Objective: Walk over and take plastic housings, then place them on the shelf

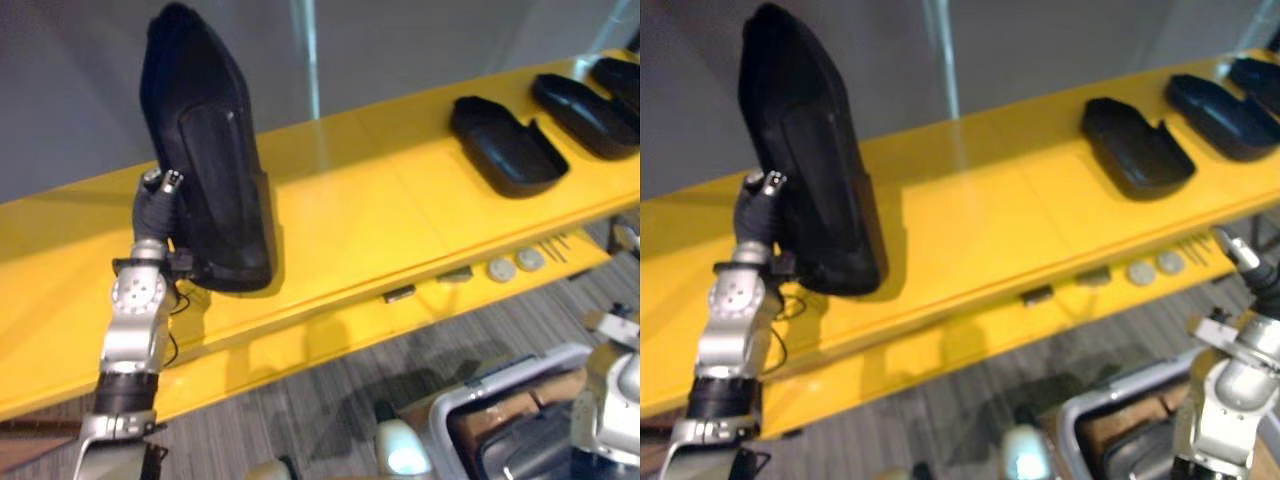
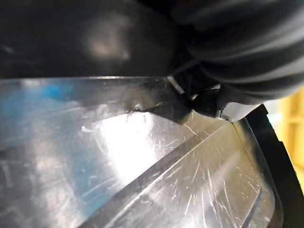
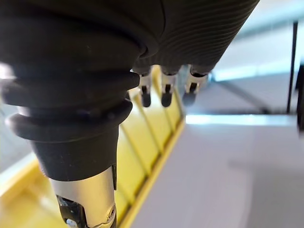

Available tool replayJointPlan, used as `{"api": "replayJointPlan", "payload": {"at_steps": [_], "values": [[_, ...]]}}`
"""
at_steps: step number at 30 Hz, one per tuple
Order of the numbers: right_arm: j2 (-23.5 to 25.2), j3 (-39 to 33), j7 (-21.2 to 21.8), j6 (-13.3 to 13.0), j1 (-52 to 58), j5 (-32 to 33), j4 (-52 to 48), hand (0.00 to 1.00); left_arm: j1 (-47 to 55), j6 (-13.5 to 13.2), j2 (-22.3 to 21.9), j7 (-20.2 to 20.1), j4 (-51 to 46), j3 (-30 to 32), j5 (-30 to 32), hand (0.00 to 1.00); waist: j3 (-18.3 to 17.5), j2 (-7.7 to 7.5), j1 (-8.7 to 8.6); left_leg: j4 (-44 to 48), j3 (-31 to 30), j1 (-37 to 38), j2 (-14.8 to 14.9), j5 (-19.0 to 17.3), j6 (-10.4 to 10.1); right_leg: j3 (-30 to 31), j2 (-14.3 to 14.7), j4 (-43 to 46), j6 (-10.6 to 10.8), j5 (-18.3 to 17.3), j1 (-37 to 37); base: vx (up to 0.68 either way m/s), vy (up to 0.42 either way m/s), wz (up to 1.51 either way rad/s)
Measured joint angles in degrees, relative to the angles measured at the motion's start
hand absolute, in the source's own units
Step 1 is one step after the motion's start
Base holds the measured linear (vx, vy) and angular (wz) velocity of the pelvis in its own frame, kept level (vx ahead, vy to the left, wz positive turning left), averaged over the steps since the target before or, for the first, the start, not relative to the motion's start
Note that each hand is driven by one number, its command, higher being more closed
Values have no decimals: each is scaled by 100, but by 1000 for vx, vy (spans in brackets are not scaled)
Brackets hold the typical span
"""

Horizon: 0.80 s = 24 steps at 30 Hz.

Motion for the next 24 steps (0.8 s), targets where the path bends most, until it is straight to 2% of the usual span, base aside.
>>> {"api": "replayJointPlan", "payload": {"at_steps": [4,8,14,18,22,23,24], "values": [[-1,31,181,8,157,149,1,0,-553,564,-45,171,1109,-424,-196,100,-7,13,-259,-51,171,88,2,-11,4,172,29,-50,24,40,-12,-6,11,-21],[0,152,375,19,345,169,1,0,-858,1006,-88,538,1749,-760,-189,100,-7,13,-449,-67,270,86,-24,-19,12,293,29,-55,57,66,-80,11,12,-14],[100,470,516,126,621,176,0,0,-1435,1612,-126,1183,2424,-787,59,100,-6,14,-593,-102,402,131,-43,-24,14,415,27,-54,66,74,-127,9,14,-9],[139,561,494,248,623,403,-2,0,-1869,2060,-112,1277,2731,-841,360,100,27,61,-647,-81,508,10,-72,-34,31,517,23,-33,89,105,-314,-6,5,-11],[156,754,377,294,680,419,-141,0,-2197,2244,-77,1410,2922,-924,582,100,141,71,-760,-44,528,-26,-83,-40,39,582,28,41,89,104,-394,6,0,-4],[162,764,364,306,728,421,-230,0,-2259,2295,-66,1444,2922,-985,581,0,188,87,-764,-28,534,-32,-86,-47,42,606,30,54,90,103,-411,-16,7,-8],[164,793,363,325,734,422,-277,0,-2312,2330,-43,1470,2922,-1007,588,0,250,96,-777,-7,550,-28,-87,-60,48,628,35,72,91,102,-418,-39,9,-14]]}}
